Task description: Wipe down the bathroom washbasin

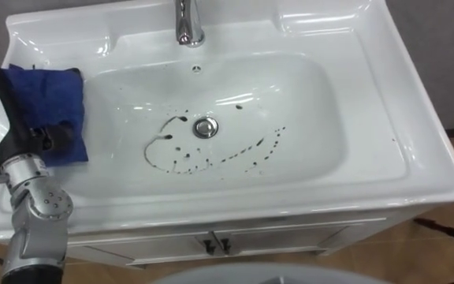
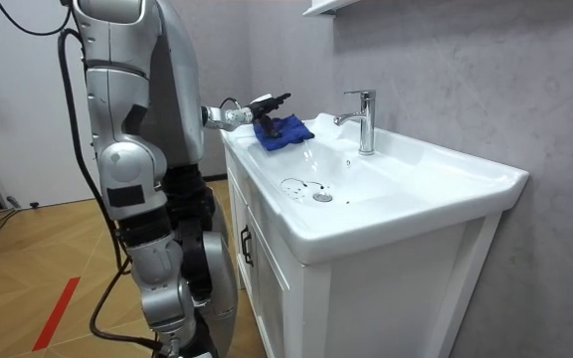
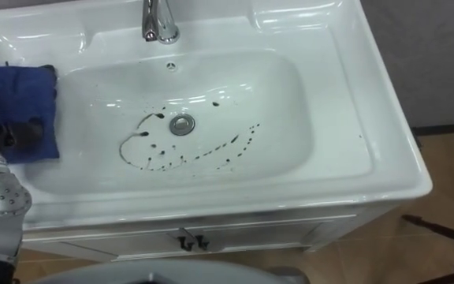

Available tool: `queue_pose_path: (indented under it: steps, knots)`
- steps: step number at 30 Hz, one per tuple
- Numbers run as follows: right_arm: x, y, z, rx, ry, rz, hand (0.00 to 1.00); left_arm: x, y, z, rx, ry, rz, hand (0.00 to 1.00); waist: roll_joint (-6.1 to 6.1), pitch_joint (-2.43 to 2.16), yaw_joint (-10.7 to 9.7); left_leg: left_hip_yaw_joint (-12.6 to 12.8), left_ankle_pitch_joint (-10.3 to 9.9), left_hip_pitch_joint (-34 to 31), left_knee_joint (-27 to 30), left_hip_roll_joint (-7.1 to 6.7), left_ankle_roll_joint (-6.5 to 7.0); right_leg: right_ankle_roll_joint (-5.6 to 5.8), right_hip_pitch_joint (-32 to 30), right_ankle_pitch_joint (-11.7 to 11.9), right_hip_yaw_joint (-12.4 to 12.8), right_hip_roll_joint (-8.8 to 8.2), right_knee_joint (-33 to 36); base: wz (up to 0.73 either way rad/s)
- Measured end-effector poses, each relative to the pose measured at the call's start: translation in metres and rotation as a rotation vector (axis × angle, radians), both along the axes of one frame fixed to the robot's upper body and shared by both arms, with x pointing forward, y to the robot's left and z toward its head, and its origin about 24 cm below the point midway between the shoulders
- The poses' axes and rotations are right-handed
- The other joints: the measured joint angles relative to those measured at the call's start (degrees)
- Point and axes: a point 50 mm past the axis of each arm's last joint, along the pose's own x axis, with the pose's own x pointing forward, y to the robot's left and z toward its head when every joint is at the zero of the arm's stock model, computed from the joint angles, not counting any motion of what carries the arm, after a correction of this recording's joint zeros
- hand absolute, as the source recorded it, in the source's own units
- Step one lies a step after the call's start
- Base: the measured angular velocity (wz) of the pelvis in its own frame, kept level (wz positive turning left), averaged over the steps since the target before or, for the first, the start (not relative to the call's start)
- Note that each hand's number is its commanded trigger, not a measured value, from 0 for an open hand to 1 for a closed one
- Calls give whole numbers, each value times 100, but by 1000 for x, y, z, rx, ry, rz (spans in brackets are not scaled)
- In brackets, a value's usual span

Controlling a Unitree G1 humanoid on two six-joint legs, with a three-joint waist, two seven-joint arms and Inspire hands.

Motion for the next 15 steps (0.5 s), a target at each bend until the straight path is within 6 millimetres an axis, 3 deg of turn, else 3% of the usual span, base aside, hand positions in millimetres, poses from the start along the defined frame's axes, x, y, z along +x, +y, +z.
queue_pose_path:
  steps: [7, 15]
  knots:
    - [1, 0, 0, -2, -2, 5, 0, -6, -1, -18, -27, 84, 3, 0, -6, -2, -7, 5, 0, -8, -1, 4, 1, 1, 0, 19, 1, 5, -4, 0]
    - [0, 0, 0, -5, 3, 4, 0, -7, -3, -23, -34, 106, -2, 0, 29, -12, -14, -2, -2, -111, 5, 16, 1, -3, -60, 26, -3, 19, 7, 0]
